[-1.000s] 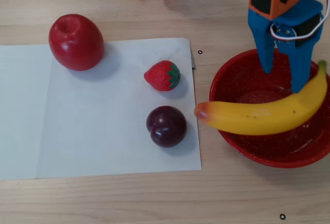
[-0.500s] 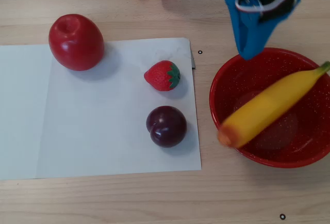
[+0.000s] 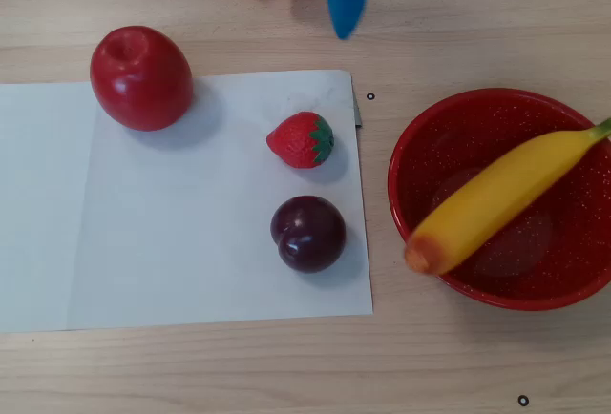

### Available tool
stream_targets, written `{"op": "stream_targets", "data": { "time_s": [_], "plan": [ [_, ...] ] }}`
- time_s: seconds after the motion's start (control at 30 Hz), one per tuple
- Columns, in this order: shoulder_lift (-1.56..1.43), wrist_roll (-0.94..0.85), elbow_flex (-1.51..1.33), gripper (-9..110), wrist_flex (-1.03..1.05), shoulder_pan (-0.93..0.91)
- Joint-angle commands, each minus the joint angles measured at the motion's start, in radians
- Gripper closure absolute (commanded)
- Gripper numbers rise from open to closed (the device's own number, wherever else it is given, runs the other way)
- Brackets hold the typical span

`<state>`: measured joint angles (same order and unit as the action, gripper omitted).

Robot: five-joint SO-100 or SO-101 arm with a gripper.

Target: Grasp the banana and put it in the red bowl

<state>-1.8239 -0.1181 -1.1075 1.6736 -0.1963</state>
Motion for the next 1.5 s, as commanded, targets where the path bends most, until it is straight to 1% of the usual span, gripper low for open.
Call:
{"op": "stream_targets", "data": {
  "time_s": [0.0,0.1,0.53,0.83,1.23,1.47],
  "plan": [
    [-0.137,0.031,0.006,101,-0.012,0.046],
    [-0.212,0.031,-0.072,101,-0.049,0.08],
    [-0.658,0.046,-0.621,101,-0.339,0.176],
    [-0.887,0.049,-1.005,101,-0.591,0.236],
    [-1.101,0.075,-1.471,101,-0.991,0.207],
    [-1.18,0.1,-1.759,101,-1.33,0.201]
  ]
}}
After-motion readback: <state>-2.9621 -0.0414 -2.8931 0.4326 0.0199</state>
